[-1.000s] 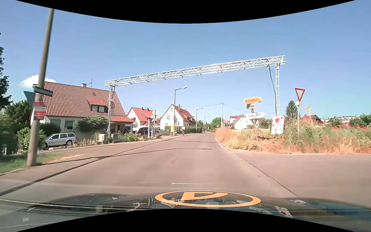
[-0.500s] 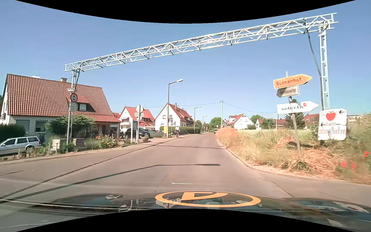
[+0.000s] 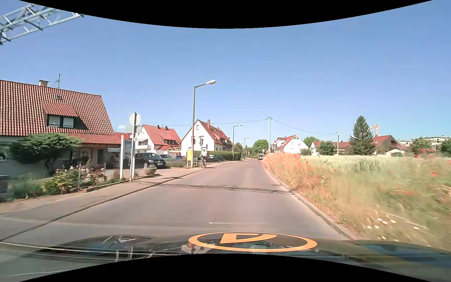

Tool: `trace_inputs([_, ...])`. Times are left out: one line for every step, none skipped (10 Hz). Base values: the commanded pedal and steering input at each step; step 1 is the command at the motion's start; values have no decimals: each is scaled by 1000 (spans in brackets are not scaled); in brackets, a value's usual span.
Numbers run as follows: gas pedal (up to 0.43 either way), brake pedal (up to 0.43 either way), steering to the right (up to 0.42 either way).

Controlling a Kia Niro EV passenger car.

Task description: Follow the waypoints while adhering to traffic rules and regulations

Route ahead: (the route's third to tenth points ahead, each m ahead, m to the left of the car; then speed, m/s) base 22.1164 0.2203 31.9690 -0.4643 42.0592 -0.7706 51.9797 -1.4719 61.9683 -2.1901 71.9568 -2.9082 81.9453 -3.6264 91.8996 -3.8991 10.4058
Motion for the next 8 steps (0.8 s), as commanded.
trace_inputs([189, 0, 10])
trace_inputs([189, 0, 10])
trace_inputs([197, 0, 10])
trace_inputs([197, 0, 10])
trace_inputs([197, 0, 10])
trace_inputs([197, 0, 10])
trace_inputs([197, 0, 10])
trace_inputs([197, 0, 10])
